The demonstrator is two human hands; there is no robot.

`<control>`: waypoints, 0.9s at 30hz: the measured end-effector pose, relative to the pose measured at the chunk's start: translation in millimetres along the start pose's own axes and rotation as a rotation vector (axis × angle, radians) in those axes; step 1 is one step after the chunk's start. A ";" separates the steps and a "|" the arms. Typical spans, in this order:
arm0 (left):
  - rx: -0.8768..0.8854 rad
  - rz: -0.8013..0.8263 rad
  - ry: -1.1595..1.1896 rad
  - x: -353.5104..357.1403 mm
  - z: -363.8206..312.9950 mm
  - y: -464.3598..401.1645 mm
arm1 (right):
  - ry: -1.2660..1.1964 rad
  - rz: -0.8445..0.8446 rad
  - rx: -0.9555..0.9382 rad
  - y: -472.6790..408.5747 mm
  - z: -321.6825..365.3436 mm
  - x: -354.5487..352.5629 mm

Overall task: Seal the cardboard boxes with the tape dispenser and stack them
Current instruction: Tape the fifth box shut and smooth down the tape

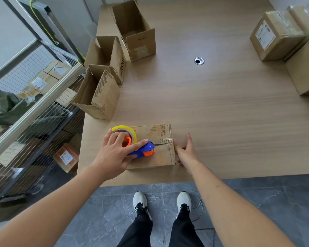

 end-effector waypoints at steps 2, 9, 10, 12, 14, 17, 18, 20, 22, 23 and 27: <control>0.001 0.003 -0.006 1.0 -0.3 0.3 | 0.102 -0.092 -0.069 5.3 9.5 -8.4; 0.006 0.042 0.021 -5.0 -2.2 -2.7 | 0.296 -0.221 -0.544 34.6 53.0 23.7; 0.016 0.058 0.030 -7.4 -1.9 -4.6 | 0.348 -0.190 -0.554 37.2 50.7 29.0; 0.047 0.093 0.034 -16.3 -2.6 -10.4 | 0.510 -0.222 -0.567 38.4 44.6 32.1; 0.063 0.136 0.038 -27.0 -2.2 -17.2 | 0.610 -0.256 -0.550 35.6 39.9 31.6; 0.043 0.245 0.082 -38.9 3.9 -23.7 | 0.668 -0.249 -0.507 34.9 42.0 34.0; 0.031 0.285 0.101 -42.3 7.9 -25.2 | 0.688 -0.252 -0.500 35.3 42.9 33.9; 0.000 0.348 0.148 -50.1 22.0 -23.9 | 0.722 -0.253 -0.489 35.4 45.3 32.8; -0.053 0.391 0.208 -56.5 43.5 -16.9 | 0.732 -0.237 -0.481 35.8 47.1 31.4; -0.086 0.412 0.249 -57.6 56.4 -9.9 | 0.737 -0.227 -0.481 35.3 46.6 31.7; -0.242 0.483 0.438 -50.5 104.9 20.6 | 0.753 -0.204 -0.491 35.4 47.2 32.6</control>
Point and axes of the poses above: each hand's wrist, its own y-axis away from the middle knuckle, its own x-axis out of the palm, z = x × y, the point moved 5 cm from there along -y, towards the middle knuckle, and after that the axes turned 12 degrees about y, right-handed, at the moved point
